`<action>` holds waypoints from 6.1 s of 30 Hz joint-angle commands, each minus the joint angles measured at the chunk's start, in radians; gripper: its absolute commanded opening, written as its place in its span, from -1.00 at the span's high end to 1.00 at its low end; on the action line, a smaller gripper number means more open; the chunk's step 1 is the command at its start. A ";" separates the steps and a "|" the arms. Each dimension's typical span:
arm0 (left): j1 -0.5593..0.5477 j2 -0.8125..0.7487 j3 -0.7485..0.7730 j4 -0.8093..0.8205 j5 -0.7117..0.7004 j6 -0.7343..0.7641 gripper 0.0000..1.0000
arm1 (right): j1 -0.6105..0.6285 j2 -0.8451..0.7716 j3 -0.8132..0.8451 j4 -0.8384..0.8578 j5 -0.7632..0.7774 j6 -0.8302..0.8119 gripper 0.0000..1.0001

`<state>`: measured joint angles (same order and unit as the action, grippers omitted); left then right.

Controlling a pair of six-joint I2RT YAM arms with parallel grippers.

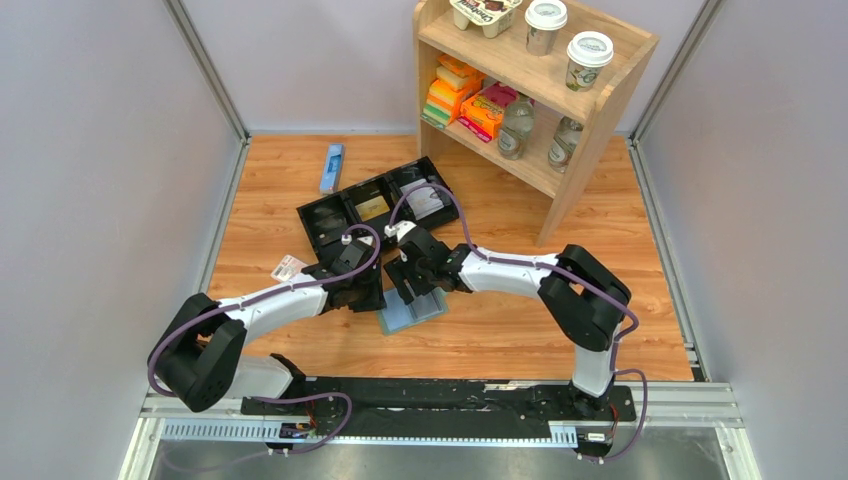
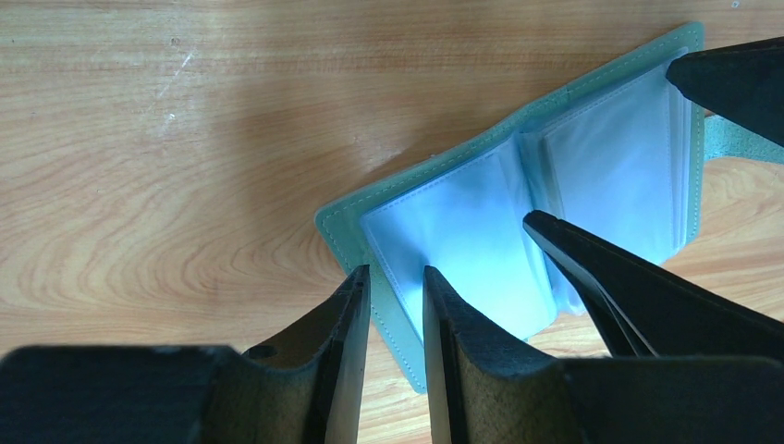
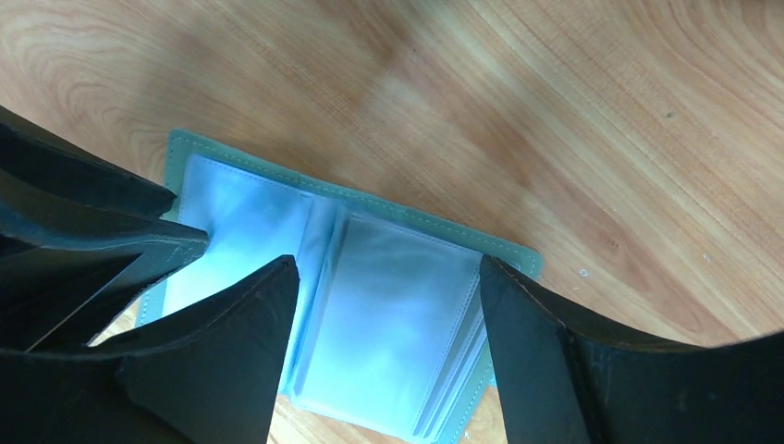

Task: Take the credit cards out of the card holder
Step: Remove the credit card from the card holder.

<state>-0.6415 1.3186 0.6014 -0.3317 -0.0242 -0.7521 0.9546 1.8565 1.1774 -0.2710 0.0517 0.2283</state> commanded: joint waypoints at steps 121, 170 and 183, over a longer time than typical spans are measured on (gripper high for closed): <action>-0.020 0.034 0.057 -0.141 0.012 0.037 0.51 | 0.024 -0.057 -0.004 -0.039 -0.133 0.106 -0.11; -0.020 -0.237 0.021 -0.148 -0.044 -0.020 0.39 | -0.048 -0.034 -0.065 0.070 -0.340 0.195 0.21; -0.020 -0.042 0.054 -0.047 0.104 0.005 0.58 | -0.106 0.009 -0.104 0.148 -0.467 0.255 0.26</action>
<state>-0.6559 1.2503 0.6109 -0.4030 0.0536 -0.7563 0.8680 1.8362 1.0847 -0.1795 -0.3542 0.4522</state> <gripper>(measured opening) 0.226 0.375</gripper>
